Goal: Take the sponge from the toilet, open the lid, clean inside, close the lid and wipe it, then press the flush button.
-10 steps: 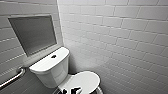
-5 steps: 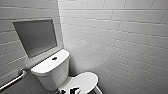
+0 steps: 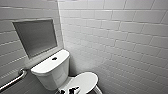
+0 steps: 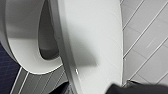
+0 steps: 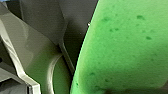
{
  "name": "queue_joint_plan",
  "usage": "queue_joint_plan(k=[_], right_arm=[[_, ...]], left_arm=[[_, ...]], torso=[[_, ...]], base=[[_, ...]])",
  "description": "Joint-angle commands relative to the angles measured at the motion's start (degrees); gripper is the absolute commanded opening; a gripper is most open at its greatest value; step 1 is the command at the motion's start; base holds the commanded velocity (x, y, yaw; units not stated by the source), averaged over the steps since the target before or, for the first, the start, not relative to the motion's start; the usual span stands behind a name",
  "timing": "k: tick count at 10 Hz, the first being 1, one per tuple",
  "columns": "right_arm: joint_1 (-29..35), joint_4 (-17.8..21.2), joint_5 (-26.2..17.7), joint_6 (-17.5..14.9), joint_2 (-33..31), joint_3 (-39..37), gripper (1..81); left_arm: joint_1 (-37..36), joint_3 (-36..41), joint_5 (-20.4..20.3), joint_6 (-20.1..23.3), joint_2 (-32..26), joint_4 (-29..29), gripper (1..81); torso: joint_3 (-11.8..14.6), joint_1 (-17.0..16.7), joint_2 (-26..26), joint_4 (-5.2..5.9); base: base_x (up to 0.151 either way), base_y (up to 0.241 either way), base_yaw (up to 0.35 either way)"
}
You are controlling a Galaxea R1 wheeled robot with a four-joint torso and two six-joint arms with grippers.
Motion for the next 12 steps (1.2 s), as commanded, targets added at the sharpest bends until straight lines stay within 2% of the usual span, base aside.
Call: queue_joint_plan(k=[1, 4, 9, 11, 12], right_arm=[[2.88, 0.32, 0.77, -0.12, 0.29, 0.52, 1.0], [2.8, 0.32, 0.77, -0.12, 0.64, 0.34, 1.0], [2.97, 0.32, 0.77, -0.12, 1.08, 0.34, 1.0], [2.97, 0.32, 0.77, -0.21, 1.17, 0.34, 1.0], [2.97, 0.32, 0.77, -0.12, 1.17, 0.34, 1.0]], left_arm=[[-13.34, -1.9, -7.27, -1.76, -1.47, 3.44, 81.1], [-15.45, 0.03, -7.45, -3.08, -4.02, 3.53, 81.1], [-15.72, 8.28, -9.38, -3.0, -11.66, 3.97, 81.1], [-14.93, 10.31, -12.98, -3.08, -14.73, 4.23, 81.1], [-14.84, 10.93, -13.25, -3.08, -15.8, 4.59, 81.1]], torso=[[0.0, 0.0, 0.0, 0.0], [0.0, 0.0, 0.0, 0.0], [0.0, 0.0, 0.0, -0.02], [0.0, 0.0, 0.0, -0.02], [0.0, 0.0, 0.0, -0.02]], base=[[0.0, 0.0, 0.0], [0.0, 0.0, 0.0], [0.0, 0.0, 0.0], [0.0, 0.0, 0.0], [0.0, 0.0, 0.0]])
